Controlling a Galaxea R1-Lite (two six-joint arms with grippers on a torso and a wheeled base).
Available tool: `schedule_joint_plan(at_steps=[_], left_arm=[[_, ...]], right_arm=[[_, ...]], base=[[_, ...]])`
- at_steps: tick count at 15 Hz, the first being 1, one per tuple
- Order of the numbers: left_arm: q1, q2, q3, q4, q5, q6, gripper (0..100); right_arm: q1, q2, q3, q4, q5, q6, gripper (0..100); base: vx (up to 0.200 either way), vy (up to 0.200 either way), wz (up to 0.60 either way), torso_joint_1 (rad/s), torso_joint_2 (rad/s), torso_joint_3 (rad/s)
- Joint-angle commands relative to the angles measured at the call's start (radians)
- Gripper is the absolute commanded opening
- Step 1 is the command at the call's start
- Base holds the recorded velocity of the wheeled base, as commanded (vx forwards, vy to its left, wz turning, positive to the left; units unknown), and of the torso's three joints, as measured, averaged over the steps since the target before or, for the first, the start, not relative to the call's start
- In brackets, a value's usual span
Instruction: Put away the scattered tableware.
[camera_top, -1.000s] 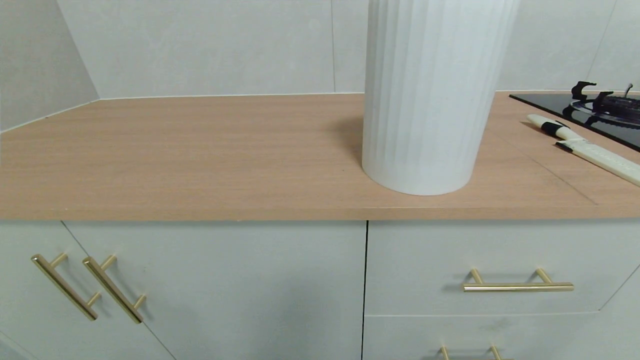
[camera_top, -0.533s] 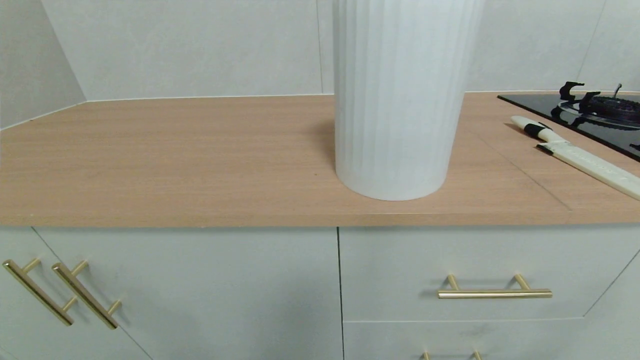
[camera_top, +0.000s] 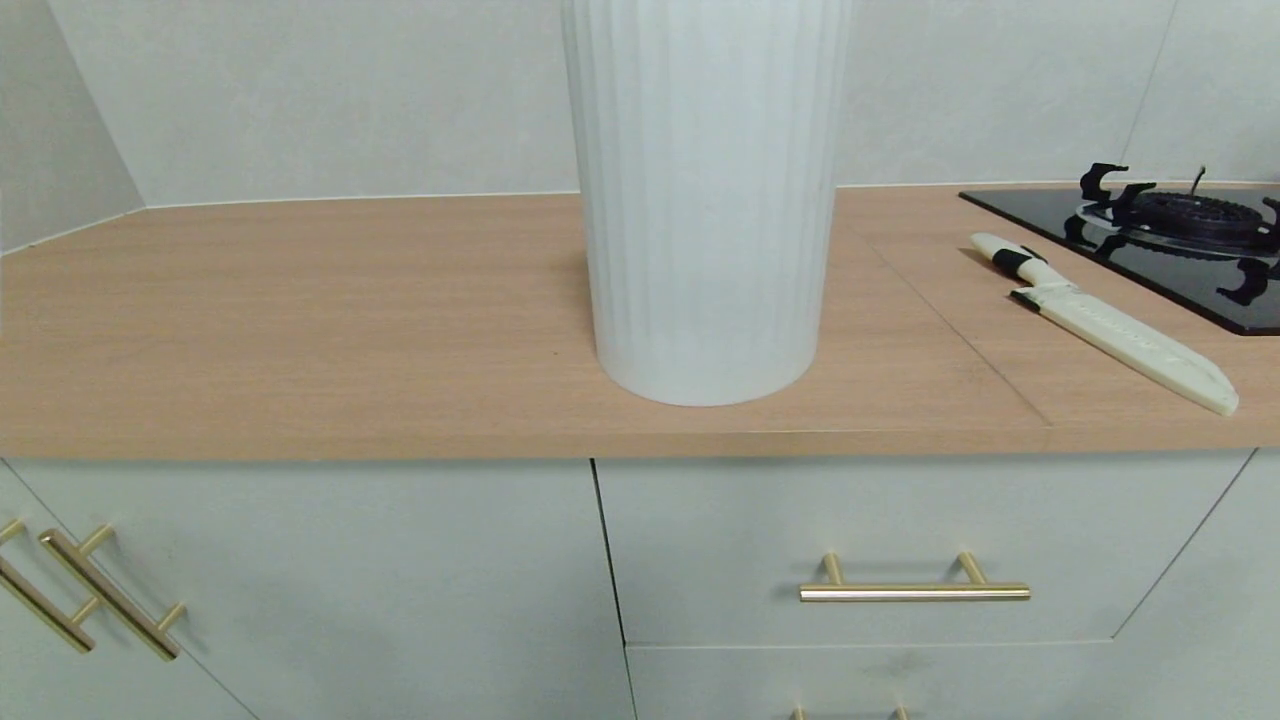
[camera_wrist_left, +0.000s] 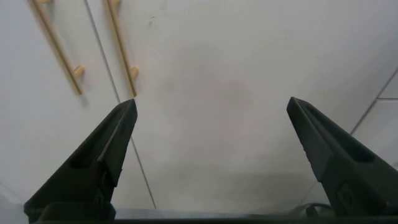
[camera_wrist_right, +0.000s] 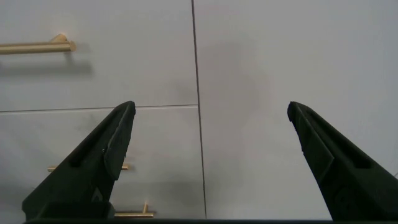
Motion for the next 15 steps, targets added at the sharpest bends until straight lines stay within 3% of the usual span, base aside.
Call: schedule_joint_plan(at_steps=[1,15], left_arm=[[-0.001,0.0,0.0,0.0,0.0,0.0,100],[-0.001,0.0,0.0,0.0,0.0,0.0,100]], right_arm=[[-0.001,0.001,0.0,0.0,0.0,0.0,100],[-0.001,0.001,0.0,0.0,0.001,-0.003,100]], base=[[0.0,0.0,0.0,0.0,0.0,0.0],[0.0,0.0,0.0,0.0,0.0,0.0]])
